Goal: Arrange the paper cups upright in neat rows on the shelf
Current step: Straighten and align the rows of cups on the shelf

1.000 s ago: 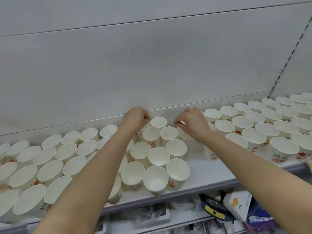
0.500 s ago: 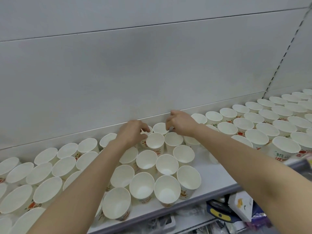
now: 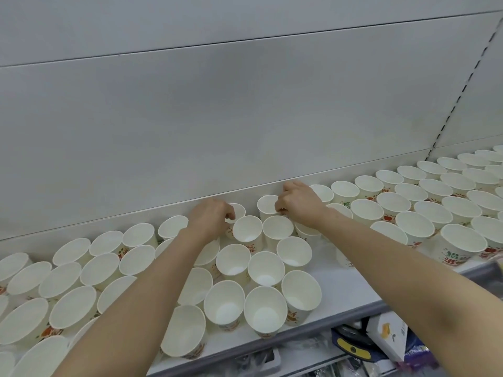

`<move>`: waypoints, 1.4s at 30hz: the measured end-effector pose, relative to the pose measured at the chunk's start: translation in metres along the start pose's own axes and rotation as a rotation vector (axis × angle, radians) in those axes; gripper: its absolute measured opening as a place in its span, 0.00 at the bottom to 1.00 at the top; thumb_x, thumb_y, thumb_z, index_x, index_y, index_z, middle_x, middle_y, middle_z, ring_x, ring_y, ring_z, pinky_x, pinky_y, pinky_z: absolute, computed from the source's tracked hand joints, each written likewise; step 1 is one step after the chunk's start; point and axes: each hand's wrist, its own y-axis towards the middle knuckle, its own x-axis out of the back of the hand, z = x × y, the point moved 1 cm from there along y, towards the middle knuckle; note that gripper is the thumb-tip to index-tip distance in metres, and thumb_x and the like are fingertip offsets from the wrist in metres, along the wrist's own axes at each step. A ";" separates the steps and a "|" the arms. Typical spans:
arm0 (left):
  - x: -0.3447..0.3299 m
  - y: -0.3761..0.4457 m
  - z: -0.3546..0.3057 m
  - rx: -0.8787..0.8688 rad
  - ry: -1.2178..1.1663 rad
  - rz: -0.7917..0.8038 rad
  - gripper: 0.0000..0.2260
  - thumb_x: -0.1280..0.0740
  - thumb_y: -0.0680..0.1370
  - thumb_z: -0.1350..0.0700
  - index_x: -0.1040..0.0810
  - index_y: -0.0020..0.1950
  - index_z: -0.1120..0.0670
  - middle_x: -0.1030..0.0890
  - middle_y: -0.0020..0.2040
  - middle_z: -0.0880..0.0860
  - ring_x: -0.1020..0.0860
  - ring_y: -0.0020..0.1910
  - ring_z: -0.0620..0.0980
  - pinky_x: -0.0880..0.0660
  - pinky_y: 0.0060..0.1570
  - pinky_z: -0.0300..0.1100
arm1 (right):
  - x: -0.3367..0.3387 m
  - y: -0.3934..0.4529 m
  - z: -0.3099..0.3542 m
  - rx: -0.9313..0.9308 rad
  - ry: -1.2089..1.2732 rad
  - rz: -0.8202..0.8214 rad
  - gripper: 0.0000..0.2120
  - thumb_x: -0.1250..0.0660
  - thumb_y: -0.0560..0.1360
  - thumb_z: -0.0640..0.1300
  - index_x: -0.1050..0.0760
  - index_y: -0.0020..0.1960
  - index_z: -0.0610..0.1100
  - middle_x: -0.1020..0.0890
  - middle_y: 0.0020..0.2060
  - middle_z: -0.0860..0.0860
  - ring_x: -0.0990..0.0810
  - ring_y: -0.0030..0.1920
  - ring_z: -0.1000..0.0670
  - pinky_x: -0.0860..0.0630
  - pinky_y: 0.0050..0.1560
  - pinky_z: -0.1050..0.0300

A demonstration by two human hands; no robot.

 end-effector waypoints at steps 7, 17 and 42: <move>-0.002 0.004 -0.016 -0.037 0.034 -0.001 0.08 0.32 0.74 0.54 0.15 0.50 0.47 0.17 0.48 0.51 0.21 0.51 0.54 0.28 0.42 0.40 | 0.000 -0.004 -0.005 -0.069 -0.045 -0.025 0.09 0.24 0.55 0.39 0.23 0.28 0.48 0.24 0.24 0.54 0.29 0.35 0.47 0.40 0.36 0.58; 0.028 -0.033 -0.029 -0.047 -0.230 -0.137 0.07 0.31 0.75 0.55 0.16 0.50 0.45 0.18 0.47 0.44 0.23 0.50 0.46 0.26 0.46 0.44 | 0.049 -0.061 0.005 -0.304 0.522 -0.172 0.07 0.30 0.72 0.39 0.16 0.47 0.49 0.19 0.38 0.58 0.24 0.46 0.49 0.27 0.45 0.51; 0.002 -0.058 -0.168 -0.087 -0.069 0.059 0.05 0.27 0.66 0.48 0.21 0.35 0.47 0.19 0.39 0.46 0.21 0.43 0.49 0.32 0.34 0.38 | 0.038 -0.202 0.113 -0.093 0.508 -0.375 0.08 0.22 0.63 0.42 0.18 0.40 0.47 0.18 0.37 0.56 0.27 0.43 0.51 0.37 0.44 0.56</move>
